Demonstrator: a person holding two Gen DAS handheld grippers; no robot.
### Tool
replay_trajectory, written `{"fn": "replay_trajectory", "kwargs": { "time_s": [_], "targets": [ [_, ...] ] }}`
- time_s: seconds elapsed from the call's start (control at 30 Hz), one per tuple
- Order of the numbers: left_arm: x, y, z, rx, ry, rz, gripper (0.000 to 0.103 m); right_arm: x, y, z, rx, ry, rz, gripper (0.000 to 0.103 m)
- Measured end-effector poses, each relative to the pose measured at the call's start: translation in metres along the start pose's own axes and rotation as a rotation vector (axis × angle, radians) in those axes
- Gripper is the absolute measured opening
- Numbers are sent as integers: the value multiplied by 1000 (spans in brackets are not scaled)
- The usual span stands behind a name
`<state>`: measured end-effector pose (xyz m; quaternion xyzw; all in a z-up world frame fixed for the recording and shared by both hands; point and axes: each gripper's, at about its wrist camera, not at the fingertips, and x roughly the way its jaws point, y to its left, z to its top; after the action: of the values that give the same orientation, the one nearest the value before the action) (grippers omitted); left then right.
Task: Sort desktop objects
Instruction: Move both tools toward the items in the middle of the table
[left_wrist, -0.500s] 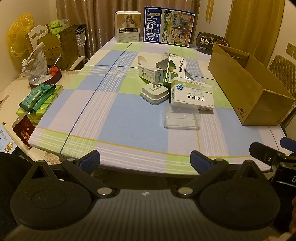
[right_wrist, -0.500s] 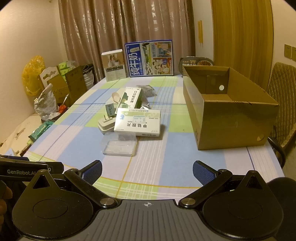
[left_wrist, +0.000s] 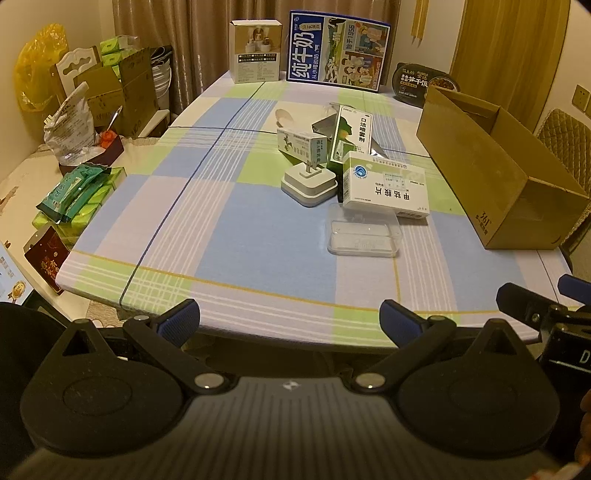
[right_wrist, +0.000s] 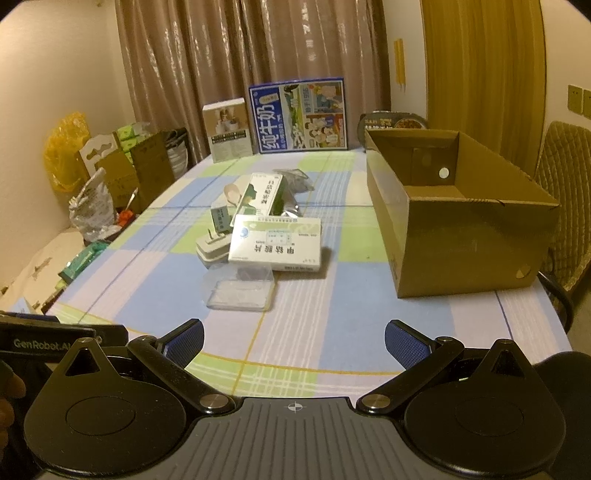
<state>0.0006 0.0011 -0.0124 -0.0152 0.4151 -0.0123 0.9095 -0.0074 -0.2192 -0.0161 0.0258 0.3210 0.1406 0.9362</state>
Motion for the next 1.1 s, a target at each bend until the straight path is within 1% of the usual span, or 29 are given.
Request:
{"fn": "replay_trajectory", "kwargs": {
  "time_s": [0.23, 0.37, 0.43, 0.5, 0.57, 0.73, 0.83, 0.93, 1.03, 1.1],
  "targets": [
    [2, 0, 1, 2, 6, -1, 102, -1, 3, 3, -42, -21, -6, 101],
    [2, 0, 1, 2, 6, -4, 102, -6, 0, 5, -12, -77, -12, 101],
    [3, 0, 1, 3, 8, -4, 102, -6, -1, 6, 5, -88, -12, 101],
    [2, 0, 1, 3, 8, -3, 102, -4, -3, 8, 18, -87, 8, 101],
    [3, 1, 2, 4, 7, -5, 102, -2, -3, 8, 15, -68, 18, 101],
    [4, 2, 2, 3, 6, -5, 102, 0, -1, 8, 8, -75, -8, 101],
    [4, 2, 3, 4, 5, -5, 102, 2, -2, 9, 13, -68, 7, 101],
    [4, 2, 3, 1, 5, -12, 102, 5, 0, 8, -21, -35, 2, 101],
    [3, 6, 4, -8, 1, -33, 102, 7, 5, 8, -57, -31, -6, 101],
    [3, 9, 6, -7, -7, -42, 102, 9, 7, 9, -74, -34, 5, 101]
  ]
}}
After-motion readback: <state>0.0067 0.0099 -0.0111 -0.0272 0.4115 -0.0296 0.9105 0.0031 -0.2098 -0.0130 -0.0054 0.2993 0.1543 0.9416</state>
